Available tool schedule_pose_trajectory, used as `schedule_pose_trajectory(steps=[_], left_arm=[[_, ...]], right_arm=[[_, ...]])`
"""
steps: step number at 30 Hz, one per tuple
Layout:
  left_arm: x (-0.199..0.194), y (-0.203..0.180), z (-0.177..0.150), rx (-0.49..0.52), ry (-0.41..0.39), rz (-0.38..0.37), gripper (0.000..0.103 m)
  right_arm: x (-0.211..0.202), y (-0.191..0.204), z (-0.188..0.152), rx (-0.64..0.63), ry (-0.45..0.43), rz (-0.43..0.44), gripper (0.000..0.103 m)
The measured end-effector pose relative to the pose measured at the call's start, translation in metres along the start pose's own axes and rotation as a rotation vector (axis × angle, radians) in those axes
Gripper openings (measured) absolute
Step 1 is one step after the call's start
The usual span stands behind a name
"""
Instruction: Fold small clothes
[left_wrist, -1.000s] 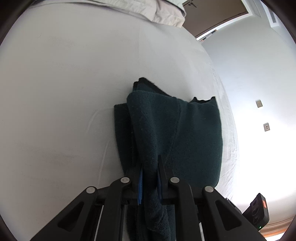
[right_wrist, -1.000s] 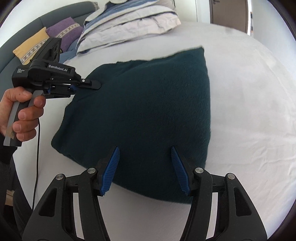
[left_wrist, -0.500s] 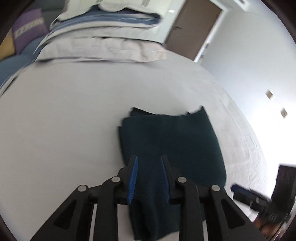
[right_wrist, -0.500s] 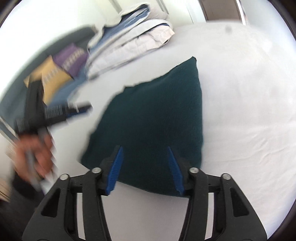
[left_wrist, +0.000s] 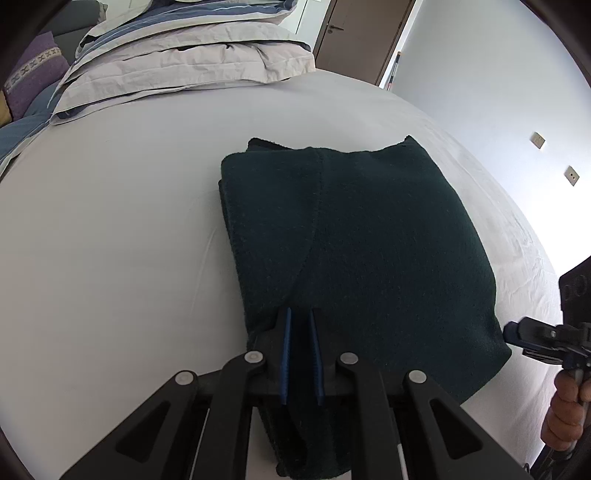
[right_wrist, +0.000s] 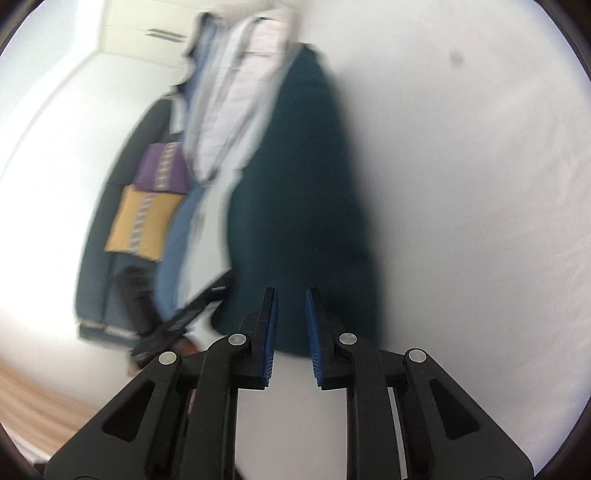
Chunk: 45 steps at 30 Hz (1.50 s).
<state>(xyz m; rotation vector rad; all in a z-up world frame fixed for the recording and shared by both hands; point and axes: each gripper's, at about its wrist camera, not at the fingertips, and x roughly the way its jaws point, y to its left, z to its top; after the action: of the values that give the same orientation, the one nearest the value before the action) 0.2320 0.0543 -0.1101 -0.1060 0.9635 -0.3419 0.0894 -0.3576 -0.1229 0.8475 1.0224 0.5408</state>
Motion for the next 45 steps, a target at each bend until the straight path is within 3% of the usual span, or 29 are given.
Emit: schedule_pose_trajectory(steps=[3,6,8,11,14,19,26,28,30,33,35,37,39,42,45], left_arm=[[0.0,-0.001,-0.001,0.015,0.0,0.004,0.014],[-0.005,-0.001,-0.008,0.018,0.0,-0.004,0.014],[-0.004,0.001,-0.007,0.012,-0.001,-0.011,0.014],[-0.003,0.001,-0.006,0.008,-0.002,-0.014,0.014],[-0.002,0.003,-0.005,0.003,0.004,-0.016,0.014],[-0.002,0.007,-0.003,-0.004,0.02,-0.029,0.014],[0.005,0.006,0.005,0.006,0.037,-0.023,0.014],[0.007,0.006,0.007,0.005,0.036,-0.02,0.014],[0.009,0.004,0.007,0.017,0.036,-0.012,0.014],[0.009,0.004,0.007,0.025,0.033,-0.01,0.014],[0.008,0.007,0.007,0.01,0.034,-0.023,0.014],[0.008,0.009,0.007,-0.007,0.037,-0.036,0.013],[0.007,0.009,0.005,-0.004,0.036,-0.03,0.013],[0.006,0.006,0.005,0.003,0.037,-0.015,0.013],[0.007,0.004,0.006,0.008,0.037,0.0,0.013]], right_arm=[[0.027,-0.009,-0.004,-0.04,0.081,-0.115,0.025],[0.027,-0.012,0.0,-0.032,0.074,-0.097,0.021],[0.017,-0.003,0.002,-0.043,0.066,-0.124,0.022],[-0.006,0.022,0.013,-0.085,0.011,-0.085,0.026],[-0.01,0.043,0.046,-0.088,-0.027,-0.05,0.026],[0.039,0.051,0.114,-0.026,-0.01,-0.032,0.027],[0.092,-0.002,0.18,0.163,-0.033,-0.147,0.023],[0.093,-0.021,0.187,0.177,-0.06,-0.184,0.013],[0.093,-0.031,0.188,0.191,-0.047,-0.187,0.0],[0.082,-0.032,0.19,0.173,-0.056,-0.208,0.001],[0.069,-0.016,0.183,0.159,-0.095,-0.153,0.013],[0.047,0.001,0.159,0.094,-0.101,-0.059,0.037],[0.046,0.017,0.137,0.032,-0.074,-0.067,0.046],[0.055,0.019,0.108,-0.058,-0.022,-0.093,0.045],[0.05,0.007,0.104,-0.047,-0.046,-0.08,0.034]])
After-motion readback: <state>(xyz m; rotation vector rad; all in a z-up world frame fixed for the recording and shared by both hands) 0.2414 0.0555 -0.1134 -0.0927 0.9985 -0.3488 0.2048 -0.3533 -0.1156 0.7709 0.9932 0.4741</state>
